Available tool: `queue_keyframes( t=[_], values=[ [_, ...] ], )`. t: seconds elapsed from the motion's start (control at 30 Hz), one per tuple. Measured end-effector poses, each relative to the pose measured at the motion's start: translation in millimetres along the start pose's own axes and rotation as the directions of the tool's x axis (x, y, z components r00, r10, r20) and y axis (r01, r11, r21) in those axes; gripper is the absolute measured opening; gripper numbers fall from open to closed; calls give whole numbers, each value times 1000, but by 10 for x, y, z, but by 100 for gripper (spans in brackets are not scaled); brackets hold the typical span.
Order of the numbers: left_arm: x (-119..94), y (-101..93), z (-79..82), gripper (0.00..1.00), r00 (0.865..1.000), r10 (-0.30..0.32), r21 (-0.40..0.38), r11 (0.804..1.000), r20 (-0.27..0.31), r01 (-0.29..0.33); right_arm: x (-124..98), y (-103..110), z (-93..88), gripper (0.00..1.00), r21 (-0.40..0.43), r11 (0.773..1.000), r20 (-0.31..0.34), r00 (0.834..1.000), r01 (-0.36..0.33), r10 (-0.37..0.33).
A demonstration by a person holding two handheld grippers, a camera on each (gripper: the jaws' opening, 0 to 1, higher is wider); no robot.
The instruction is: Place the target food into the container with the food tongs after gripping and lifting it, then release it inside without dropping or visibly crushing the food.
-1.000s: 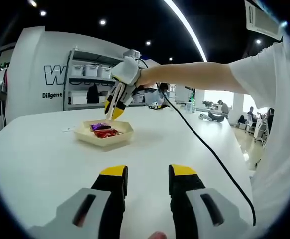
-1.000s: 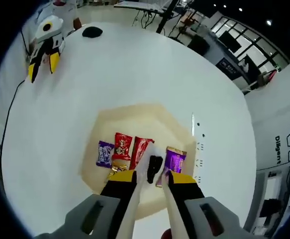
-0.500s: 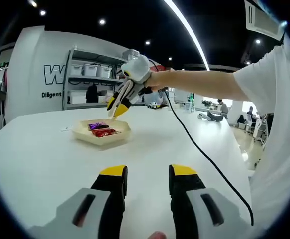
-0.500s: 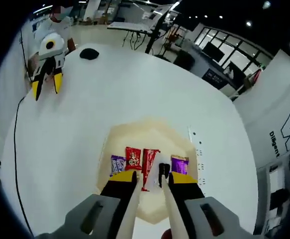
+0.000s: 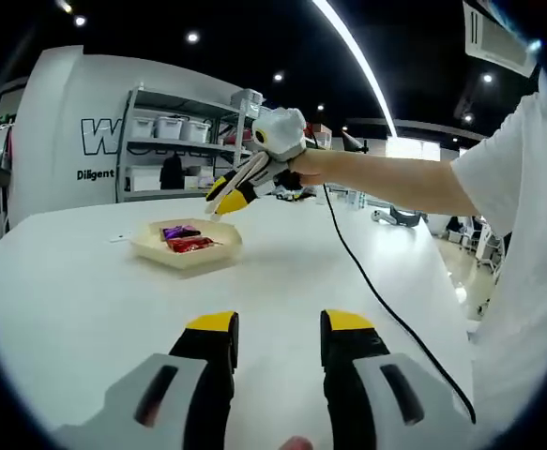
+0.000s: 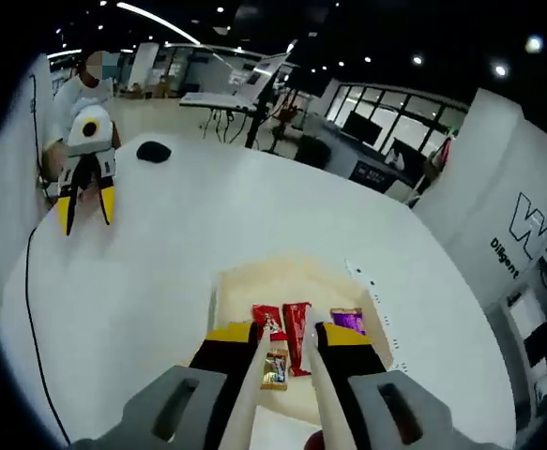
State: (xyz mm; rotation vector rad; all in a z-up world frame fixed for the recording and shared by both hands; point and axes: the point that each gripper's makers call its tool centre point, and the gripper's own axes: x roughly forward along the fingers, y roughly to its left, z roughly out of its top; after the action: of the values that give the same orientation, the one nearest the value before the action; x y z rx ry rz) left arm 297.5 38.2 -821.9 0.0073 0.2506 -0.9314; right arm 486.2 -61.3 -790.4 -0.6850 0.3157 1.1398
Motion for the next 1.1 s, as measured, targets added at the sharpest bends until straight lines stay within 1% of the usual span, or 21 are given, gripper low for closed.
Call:
queue_keyframes(
  t=[0.1,0.13,0.17,0.2,0.23,0.4,0.47,0.57,0.63,0.8,0.9,0.93,1.0,1.07,1.1],
  values=[
    [8,-7,3,34,1000,-1,2,1000,-1,1,-33,25,33,19,27,999,44,999,20,-21],
    [16,-9,2,34,1000,-1,2,1000,-2,1,-43,29,70,19,42,999,70,997,33,-36],
    [21,-10,0,34,1000,-1,2,1000,-3,1,-70,80,107,19,65,997,100,994,30,-37],
    [32,-13,-2,34,1000,0,3,1000,-3,0,-79,113,118,19,73,997,109,993,26,-34],
    [39,-20,-3,34,1000,-1,2,1000,-4,1,-90,116,129,19,71,997,118,992,41,-49],
    [80,-81,11,35,1000,-10,10,1000,-5,10,-150,179,132,19,88,994,144,987,61,-73],
    [88,-100,16,35,1000,-11,13,1000,-5,11,-172,177,141,19,109,991,164,982,71,-88],
    [90,-122,22,35,1000,-12,16,1000,-4,12,-201,190,139,19,122,988,174,979,89,-110],
    [94,-137,21,35,1000,-11,18,1000,-4,11,-233,214,151,19,147,984,192,973,101,-128],
    [93,-153,30,37,1000,-7,25,1000,-4,7,-293,266,144,20,176,976,206,965,125,-161],
    [93,-151,42,39,1000,-2,31,1000,-3,2,-372,330,195,20,202,969,235,953,145,-191],
    [92,-151,49,39,1000,1,33,999,-2,-1,-386,356,206,20,201,969,237,953,143,-190],
    [89,-152,62,40,1000,5,38,999,1,-5,-425,393,230,20,206,965,236,948,165,-213],
    [86,-158,70,42,1000,6,41,999,2,-6,-453,436,249,20,210,963,237,947,170,-219],
    [83,-158,74,43,1000,10,42,999,3,-10,-484,464,274,20,215,960,246,942,177,-229]
  ],
)
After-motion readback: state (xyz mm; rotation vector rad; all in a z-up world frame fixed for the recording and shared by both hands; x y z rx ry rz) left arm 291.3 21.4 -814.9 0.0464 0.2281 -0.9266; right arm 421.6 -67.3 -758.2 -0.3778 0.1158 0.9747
